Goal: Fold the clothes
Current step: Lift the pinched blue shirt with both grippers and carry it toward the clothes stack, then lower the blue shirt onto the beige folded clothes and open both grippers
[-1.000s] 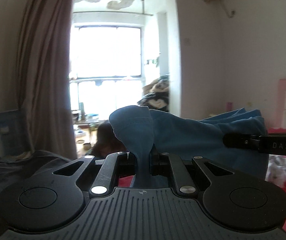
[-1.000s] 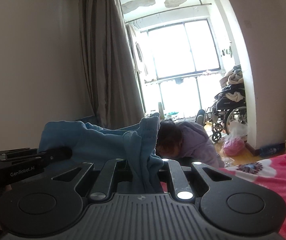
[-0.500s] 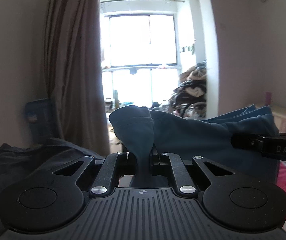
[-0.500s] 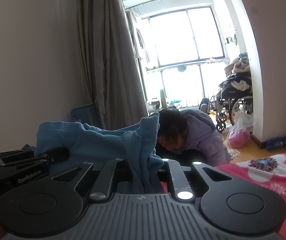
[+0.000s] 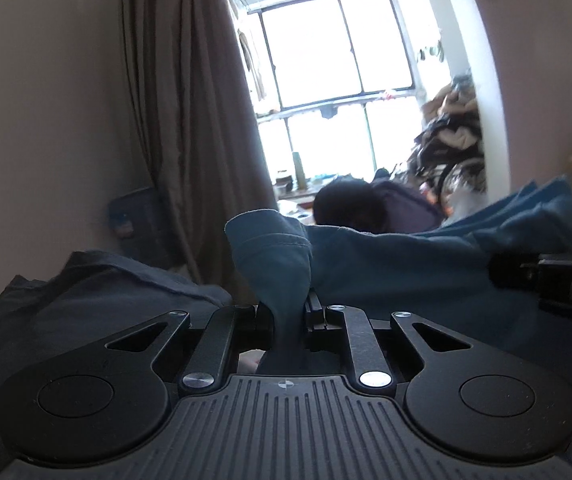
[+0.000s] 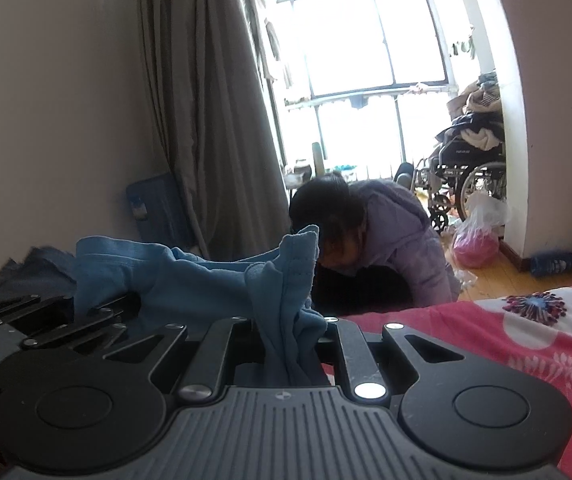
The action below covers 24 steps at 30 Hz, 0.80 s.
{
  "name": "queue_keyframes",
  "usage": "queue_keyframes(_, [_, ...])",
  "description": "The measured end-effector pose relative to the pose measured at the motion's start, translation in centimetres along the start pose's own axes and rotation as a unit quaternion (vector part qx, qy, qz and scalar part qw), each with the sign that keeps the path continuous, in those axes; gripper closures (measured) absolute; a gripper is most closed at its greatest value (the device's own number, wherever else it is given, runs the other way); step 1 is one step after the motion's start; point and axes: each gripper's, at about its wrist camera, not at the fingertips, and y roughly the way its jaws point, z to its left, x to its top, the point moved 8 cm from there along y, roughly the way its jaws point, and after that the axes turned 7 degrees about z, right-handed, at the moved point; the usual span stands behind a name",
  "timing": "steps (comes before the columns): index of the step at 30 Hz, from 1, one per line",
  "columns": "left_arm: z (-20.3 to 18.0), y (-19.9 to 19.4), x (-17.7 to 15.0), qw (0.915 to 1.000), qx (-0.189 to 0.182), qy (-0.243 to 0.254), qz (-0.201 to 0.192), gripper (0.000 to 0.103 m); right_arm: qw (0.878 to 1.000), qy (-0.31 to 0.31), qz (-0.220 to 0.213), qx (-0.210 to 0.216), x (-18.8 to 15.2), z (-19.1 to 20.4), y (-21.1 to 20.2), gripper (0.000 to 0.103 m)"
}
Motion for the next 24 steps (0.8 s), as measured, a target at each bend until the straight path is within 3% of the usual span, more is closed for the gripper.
queue_keyframes(5, [-0.7,2.4,-0.9,0.9995,0.012,0.023,0.019,0.086,1.0,-0.004,0.024,-0.005,-1.0,-0.3,2.7,0.089])
queue_keyframes(8, [-1.2,4.2,-1.9,0.9979,0.016,0.043,0.045,0.077,0.998,0.031,0.054,-0.002,-2.2,-1.7,5.2,0.085])
queue_keyframes(10, [-1.4,5.1,-2.4,0.9965,0.02,0.055,0.06,0.069,0.995,0.058,0.078,-0.001,-3.0,-2.8,6.7,0.071])
queue_keyframes(11, [-1.5,5.4,-2.5,0.9958,0.024,0.062,0.064,0.068,0.993,0.074,0.092,-0.002,-3.5,-3.5,7.4,0.059])
queue_keyframes(14, [-1.8,6.3,-3.0,0.9933,0.036,0.081,0.074,0.066,0.987,0.113,0.111,-0.011,-4.4,-5.4,8.3,0.052])
queue_keyframes(20, [-1.4,5.9,-2.3,0.9943,0.05,0.079,0.053,0.063,0.983,0.178,0.051,-0.006,-3.1,-8.4,5.8,0.048])
queue_keyframes(24, [-2.9,5.5,-1.7,0.9943,0.034,0.096,0.03,0.063,0.976,0.216,0.004,0.003,-1.7,-9.8,3.4,0.048])
